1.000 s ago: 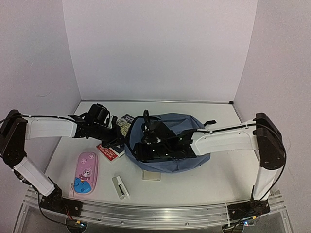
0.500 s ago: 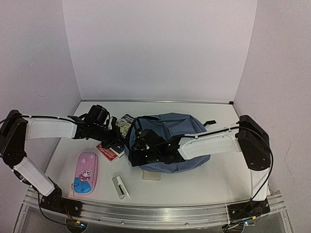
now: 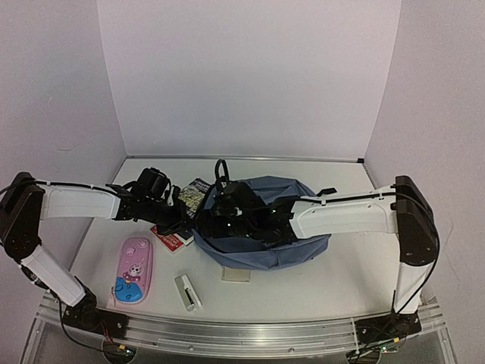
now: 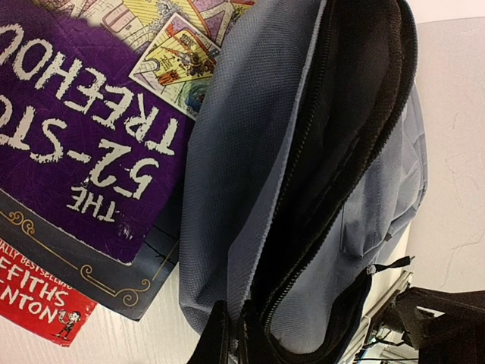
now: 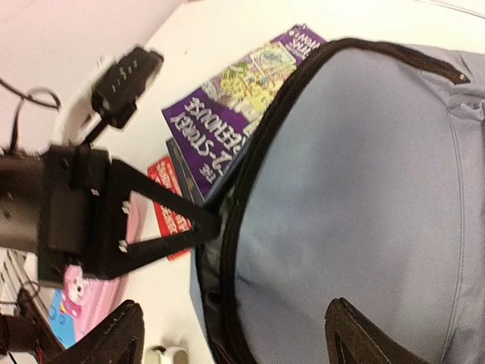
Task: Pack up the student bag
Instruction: Unzip the student bag at the center of the board.
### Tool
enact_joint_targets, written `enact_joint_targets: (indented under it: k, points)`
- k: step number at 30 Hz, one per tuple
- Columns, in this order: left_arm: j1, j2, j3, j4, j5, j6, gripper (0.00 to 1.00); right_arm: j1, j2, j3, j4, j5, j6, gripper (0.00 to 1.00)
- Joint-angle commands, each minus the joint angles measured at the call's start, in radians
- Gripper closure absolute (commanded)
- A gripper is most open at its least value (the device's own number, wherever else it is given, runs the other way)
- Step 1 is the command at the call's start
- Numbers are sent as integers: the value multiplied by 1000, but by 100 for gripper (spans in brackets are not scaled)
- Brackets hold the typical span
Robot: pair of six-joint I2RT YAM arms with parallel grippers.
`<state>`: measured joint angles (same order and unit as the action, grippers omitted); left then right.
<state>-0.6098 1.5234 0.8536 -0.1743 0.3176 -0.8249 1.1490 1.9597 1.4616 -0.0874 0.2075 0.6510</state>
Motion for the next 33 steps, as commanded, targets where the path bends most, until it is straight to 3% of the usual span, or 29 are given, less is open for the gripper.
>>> enact_joint_targets:
  k: [1,7,14,28,33]
  points:
    - [-4,-17,-24,11,-10,-17,100,-9,53,76,-1,43,41,21]
    - [-4,-29,-36,15,-9,-20,100,-15,139,167,-13,33,44,25]
    - [-4,-35,-39,13,-9,-22,100,-23,185,188,-35,55,79,37]
    - [-4,-18,-24,12,-5,-18,100,-42,273,249,-37,1,63,40]
    - [-5,-15,-20,9,-8,-17,100,-50,270,233,-44,43,77,68]
